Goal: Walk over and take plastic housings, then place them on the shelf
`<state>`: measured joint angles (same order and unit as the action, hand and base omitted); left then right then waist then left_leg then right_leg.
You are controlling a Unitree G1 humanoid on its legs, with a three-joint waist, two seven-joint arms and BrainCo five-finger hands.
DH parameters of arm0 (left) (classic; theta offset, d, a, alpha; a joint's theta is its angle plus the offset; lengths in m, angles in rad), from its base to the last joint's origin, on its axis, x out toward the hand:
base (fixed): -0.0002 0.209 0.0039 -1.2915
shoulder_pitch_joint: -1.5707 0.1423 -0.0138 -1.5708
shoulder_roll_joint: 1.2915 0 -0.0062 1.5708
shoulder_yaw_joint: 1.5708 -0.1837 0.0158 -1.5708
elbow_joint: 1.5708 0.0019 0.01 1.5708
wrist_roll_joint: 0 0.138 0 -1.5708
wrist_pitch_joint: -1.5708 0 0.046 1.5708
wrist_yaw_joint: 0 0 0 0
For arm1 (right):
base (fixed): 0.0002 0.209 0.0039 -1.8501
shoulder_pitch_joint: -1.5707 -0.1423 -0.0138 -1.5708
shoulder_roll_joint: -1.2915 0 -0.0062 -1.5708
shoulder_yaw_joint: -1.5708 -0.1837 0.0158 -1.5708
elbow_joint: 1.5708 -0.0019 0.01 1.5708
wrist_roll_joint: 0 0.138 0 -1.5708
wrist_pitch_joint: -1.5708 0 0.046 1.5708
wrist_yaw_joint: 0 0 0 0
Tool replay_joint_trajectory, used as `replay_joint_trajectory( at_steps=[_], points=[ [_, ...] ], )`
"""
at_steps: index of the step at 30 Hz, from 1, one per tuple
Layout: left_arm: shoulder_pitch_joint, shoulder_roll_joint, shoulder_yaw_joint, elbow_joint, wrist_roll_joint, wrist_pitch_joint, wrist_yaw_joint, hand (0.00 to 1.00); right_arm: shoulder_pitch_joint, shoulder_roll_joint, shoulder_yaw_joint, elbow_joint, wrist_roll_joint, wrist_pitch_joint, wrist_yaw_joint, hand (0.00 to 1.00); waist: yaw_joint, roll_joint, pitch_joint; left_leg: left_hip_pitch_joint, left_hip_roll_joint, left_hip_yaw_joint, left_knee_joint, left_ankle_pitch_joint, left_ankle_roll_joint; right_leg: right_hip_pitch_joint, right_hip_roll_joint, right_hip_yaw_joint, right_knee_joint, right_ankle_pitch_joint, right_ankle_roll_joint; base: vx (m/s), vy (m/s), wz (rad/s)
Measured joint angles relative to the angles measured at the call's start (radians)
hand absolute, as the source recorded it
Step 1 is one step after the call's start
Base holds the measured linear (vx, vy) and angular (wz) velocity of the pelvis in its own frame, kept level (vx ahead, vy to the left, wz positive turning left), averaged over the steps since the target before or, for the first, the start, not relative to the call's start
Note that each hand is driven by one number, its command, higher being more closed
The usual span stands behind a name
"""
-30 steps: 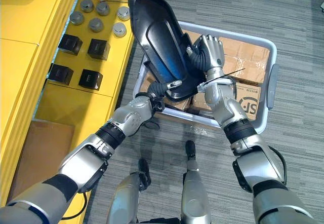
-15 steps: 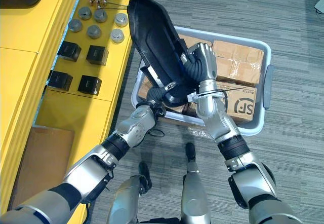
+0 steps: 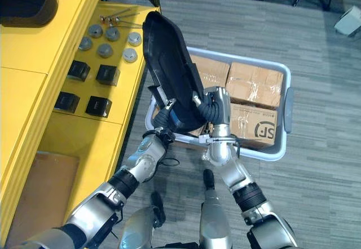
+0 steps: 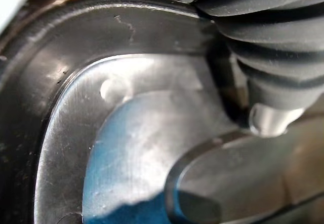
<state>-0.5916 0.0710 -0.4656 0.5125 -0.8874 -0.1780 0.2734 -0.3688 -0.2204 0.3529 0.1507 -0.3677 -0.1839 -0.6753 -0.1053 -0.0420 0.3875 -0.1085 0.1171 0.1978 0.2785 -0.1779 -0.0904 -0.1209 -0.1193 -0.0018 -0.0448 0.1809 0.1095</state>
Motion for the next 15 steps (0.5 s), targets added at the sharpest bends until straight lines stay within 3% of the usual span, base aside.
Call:
replay_joint_trajectory(
  at_steps=[7,9,12,15],
  points=[
    [0.080,-0.015,0.027,-0.141,0.232,0.006,0.021,1.00,0.121,0.019,-0.055,-0.171,0.002,-0.057,-0.107,0.00,0.018,-0.010,-0.115,0.079,-0.008,0.000,-0.049,0.002,-0.002,0.075,-0.002,-0.012,-0.034,-0.003,0.000,0.01,0.011,0.02],
    [0.106,-0.023,0.052,-0.142,0.350,0.005,0.059,1.00,0.156,0.021,-0.142,-0.248,0.046,-0.064,-0.116,0.00,0.021,-0.014,-0.140,0.102,-0.008,0.003,-0.065,0.004,-0.005,0.089,-0.003,-0.011,-0.034,-0.007,0.002,-0.02,0.022,-0.06],
    [0.170,-0.025,0.115,-0.162,0.441,0.005,0.121,1.00,0.206,0.016,-0.233,-0.325,0.123,-0.090,-0.107,0.00,0.014,-0.014,-0.169,0.110,-0.010,0.006,-0.080,0.010,-0.008,0.088,0.000,-0.012,-0.034,-0.012,0.004,-0.06,-0.020,-0.06],
    [0.248,-0.022,0.203,-0.227,0.595,0.005,0.220,1.00,0.287,0.014,-0.304,-0.397,0.223,-0.123,-0.065,0.00,0.011,-0.014,-0.183,0.127,-0.010,0.015,-0.097,0.019,-0.012,0.089,0.003,-0.006,-0.035,-0.012,0.004,-0.05,-0.016,-0.08]
  ],
)
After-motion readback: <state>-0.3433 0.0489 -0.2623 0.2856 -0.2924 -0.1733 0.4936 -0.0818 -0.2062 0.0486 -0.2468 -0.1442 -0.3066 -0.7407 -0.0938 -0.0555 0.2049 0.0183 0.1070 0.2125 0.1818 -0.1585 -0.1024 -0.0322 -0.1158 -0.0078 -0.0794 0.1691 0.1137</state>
